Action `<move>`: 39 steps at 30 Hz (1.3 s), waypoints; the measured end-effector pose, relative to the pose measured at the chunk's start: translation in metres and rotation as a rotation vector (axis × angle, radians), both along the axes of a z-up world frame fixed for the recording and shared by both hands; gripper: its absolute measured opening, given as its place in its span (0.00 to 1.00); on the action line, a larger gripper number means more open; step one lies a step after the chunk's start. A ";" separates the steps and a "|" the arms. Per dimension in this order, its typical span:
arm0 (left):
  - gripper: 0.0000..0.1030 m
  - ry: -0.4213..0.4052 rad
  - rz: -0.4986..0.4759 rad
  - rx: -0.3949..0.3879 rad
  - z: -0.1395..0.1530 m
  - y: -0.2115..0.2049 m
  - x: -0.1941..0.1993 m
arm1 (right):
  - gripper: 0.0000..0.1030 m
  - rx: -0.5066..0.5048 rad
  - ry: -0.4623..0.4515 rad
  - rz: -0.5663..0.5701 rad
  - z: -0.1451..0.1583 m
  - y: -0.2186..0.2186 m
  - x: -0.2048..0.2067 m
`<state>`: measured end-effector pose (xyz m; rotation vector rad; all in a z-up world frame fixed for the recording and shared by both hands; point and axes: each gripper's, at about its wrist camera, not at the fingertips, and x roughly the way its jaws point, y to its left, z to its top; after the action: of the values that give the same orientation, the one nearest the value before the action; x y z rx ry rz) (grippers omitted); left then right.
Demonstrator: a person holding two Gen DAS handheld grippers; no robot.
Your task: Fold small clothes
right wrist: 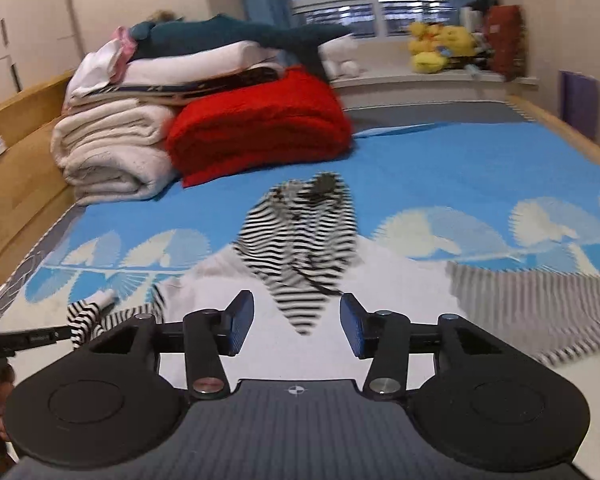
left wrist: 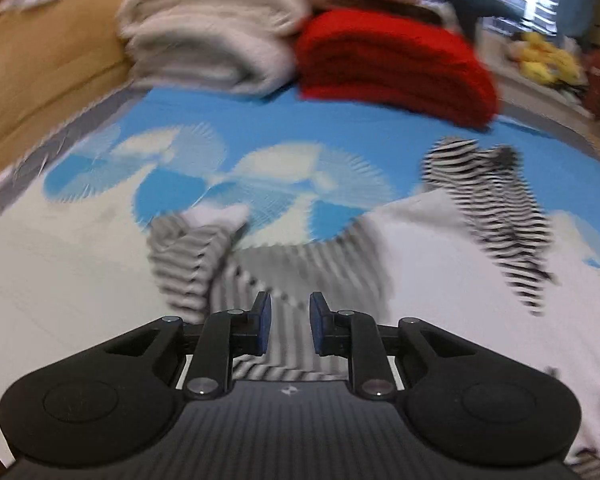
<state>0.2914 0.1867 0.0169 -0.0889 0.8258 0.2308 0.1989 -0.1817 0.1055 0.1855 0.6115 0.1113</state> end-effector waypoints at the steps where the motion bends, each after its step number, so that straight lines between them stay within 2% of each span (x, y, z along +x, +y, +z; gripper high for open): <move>1: 0.22 0.068 0.044 0.010 -0.014 0.011 0.008 | 0.48 -0.003 -0.003 0.025 -0.004 0.004 0.012; 2: 0.22 0.107 0.106 0.033 -0.024 0.022 0.014 | 0.48 -0.009 -0.010 0.046 -0.011 0.008 0.021; 4: 0.22 0.108 0.160 0.066 -0.036 0.041 0.025 | 0.47 -0.025 -0.008 0.067 -0.035 0.012 0.032; 6: 0.22 0.082 0.188 0.073 -0.040 0.053 0.034 | 0.44 -0.017 0.119 0.035 -0.057 0.017 0.046; 8: 0.24 0.056 0.200 0.048 -0.042 0.063 0.045 | 0.42 0.061 0.210 0.078 -0.074 0.019 0.056; 12: 0.34 -0.004 0.219 0.029 -0.043 0.073 0.065 | 0.41 -0.028 0.233 0.142 -0.078 0.031 0.067; 14: 0.37 -0.009 0.224 -0.002 -0.050 0.078 0.080 | 0.41 -0.022 0.253 0.148 -0.077 0.028 0.071; 15: 0.40 0.001 0.226 -0.009 -0.055 0.077 0.087 | 0.42 -0.008 0.266 0.148 -0.078 0.025 0.074; 19: 0.43 0.027 0.203 0.021 -0.070 0.071 0.106 | 0.42 -0.011 0.322 0.126 -0.091 0.015 0.083; 24: 0.44 0.068 0.222 0.047 -0.089 0.070 0.117 | 0.43 -0.040 0.375 0.111 -0.106 0.002 0.083; 26: 0.28 0.075 0.225 0.080 -0.094 0.069 0.119 | 0.43 -0.056 0.390 0.103 -0.112 0.000 0.082; 27: 0.06 0.077 0.226 0.100 -0.096 0.069 0.121 | 0.43 -0.063 0.399 0.101 -0.114 -0.002 0.081; 28: 0.03 0.080 0.234 0.121 -0.095 0.068 0.121 | 0.43 -0.066 0.404 0.100 -0.116 -0.004 0.080; 30: 0.03 0.061 0.265 0.144 -0.086 0.066 0.121 | 0.43 -0.066 0.410 0.088 -0.119 -0.009 0.079; 32: 0.03 -0.007 0.259 0.193 -0.058 0.049 0.118 | 0.43 -0.061 0.411 0.067 -0.120 -0.015 0.078; 33: 0.03 -0.052 0.232 0.193 -0.041 0.035 0.116 | 0.43 -0.054 0.409 0.050 -0.118 -0.019 0.078; 34: 0.03 -0.096 0.199 0.165 -0.025 0.021 0.113 | 0.43 -0.045 0.400 0.027 -0.117 -0.024 0.077; 36: 0.03 -0.193 0.083 0.056 0.012 -0.016 0.103 | 0.42 -0.024 0.378 -0.021 -0.113 -0.036 0.076; 37: 0.03 -0.240 -0.007 -0.021 0.030 -0.040 0.095 | 0.40 -0.010 0.363 -0.054 -0.111 -0.043 0.075; 38: 0.03 -0.269 -0.081 -0.091 0.042 -0.058 0.087 | 0.37 0.005 0.347 -0.090 -0.108 -0.051 0.075; 39: 0.03 -0.284 -0.156 -0.172 0.052 -0.076 0.079 | 0.28 0.025 0.332 -0.131 -0.105 -0.060 0.075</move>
<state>0.3707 0.1106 0.0687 -0.2129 0.5649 -0.0019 0.2734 -0.2417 0.0006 0.2710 0.9270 -0.0398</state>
